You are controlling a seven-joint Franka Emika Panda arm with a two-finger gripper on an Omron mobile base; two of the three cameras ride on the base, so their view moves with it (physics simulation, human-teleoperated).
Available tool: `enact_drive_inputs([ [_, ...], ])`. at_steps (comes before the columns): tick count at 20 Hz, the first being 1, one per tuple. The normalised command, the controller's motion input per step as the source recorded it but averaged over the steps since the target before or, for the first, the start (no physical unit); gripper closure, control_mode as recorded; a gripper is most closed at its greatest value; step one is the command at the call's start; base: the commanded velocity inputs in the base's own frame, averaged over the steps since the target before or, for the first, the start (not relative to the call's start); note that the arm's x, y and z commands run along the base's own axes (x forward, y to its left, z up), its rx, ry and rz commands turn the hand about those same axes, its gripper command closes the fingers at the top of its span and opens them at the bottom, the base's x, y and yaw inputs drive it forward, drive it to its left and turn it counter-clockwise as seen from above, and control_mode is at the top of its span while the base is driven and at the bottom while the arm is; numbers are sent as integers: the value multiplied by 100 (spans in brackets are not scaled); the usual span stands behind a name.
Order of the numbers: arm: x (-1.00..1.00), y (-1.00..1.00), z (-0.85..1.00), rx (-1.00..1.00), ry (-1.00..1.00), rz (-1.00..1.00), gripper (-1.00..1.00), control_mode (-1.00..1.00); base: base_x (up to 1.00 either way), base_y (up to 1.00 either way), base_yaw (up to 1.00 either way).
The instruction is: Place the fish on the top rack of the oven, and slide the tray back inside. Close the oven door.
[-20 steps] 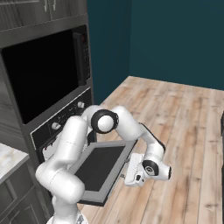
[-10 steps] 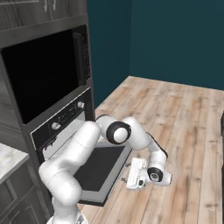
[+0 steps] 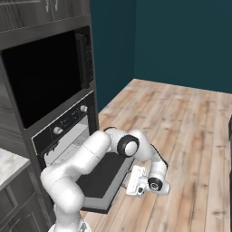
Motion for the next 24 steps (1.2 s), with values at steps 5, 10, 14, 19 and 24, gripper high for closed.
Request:
enact_drive_inputs([
  [5,22,0,-51,1,6,0,-100,-100,0,0,0],
  [10,26,0,-55,0,6,0,-100,-100,0,0,0],
  [14,19,0,-59,1,0,0,-100,-100,0,0,0],
  [19,5,-1,-52,2,0,0,-100,-100,0,0,0],
  [24,10,-1,-50,3,0,0,-100,-100,0,0,0],
])
